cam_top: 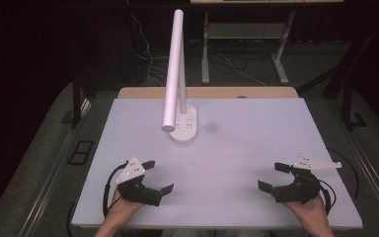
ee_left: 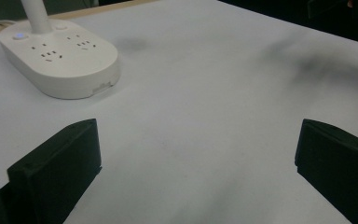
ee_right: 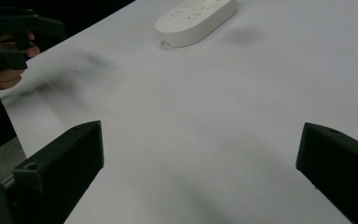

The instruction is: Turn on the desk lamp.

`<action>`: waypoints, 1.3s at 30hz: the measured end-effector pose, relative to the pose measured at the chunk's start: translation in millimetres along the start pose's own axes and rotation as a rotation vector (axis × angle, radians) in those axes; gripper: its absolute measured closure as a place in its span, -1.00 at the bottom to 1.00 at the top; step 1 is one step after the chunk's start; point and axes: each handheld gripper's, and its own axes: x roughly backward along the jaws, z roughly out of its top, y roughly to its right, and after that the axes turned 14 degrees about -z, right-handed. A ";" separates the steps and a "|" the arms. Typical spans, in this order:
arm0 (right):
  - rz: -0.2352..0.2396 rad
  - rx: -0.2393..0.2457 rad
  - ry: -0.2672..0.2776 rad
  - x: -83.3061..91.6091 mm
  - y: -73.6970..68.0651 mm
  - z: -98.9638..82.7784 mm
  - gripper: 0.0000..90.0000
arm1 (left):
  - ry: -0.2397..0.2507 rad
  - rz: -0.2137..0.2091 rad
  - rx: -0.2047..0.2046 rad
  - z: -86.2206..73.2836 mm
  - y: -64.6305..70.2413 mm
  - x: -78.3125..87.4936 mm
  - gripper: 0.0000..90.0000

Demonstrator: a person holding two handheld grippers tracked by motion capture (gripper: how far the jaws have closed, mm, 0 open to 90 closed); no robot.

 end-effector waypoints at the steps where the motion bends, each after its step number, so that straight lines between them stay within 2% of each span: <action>1: 0.000 0.000 0.000 0.0 0.0 0.0 -1.00 | -0.003 -0.003 0.000 -0.1 0.1 -0.4 -1.00; 18: 0.031 0.004 -0.048 -5.3 0.6 -2.8 -1.00 | 0.001 -0.010 -0.002 -1.3 1.1 -0.4 -1.00; 33: 0.035 -0.007 -0.080 -7.9 -1.5 -4.8 -1.00 | -0.007 -0.016 -0.002 -2.3 2.8 -1.4 -1.00; 39: 0.034 0.003 -0.087 -10.2 -3.2 -2.2 -1.00 | -0.009 -0.021 -0.003 -2.9 3.8 -1.6 -1.00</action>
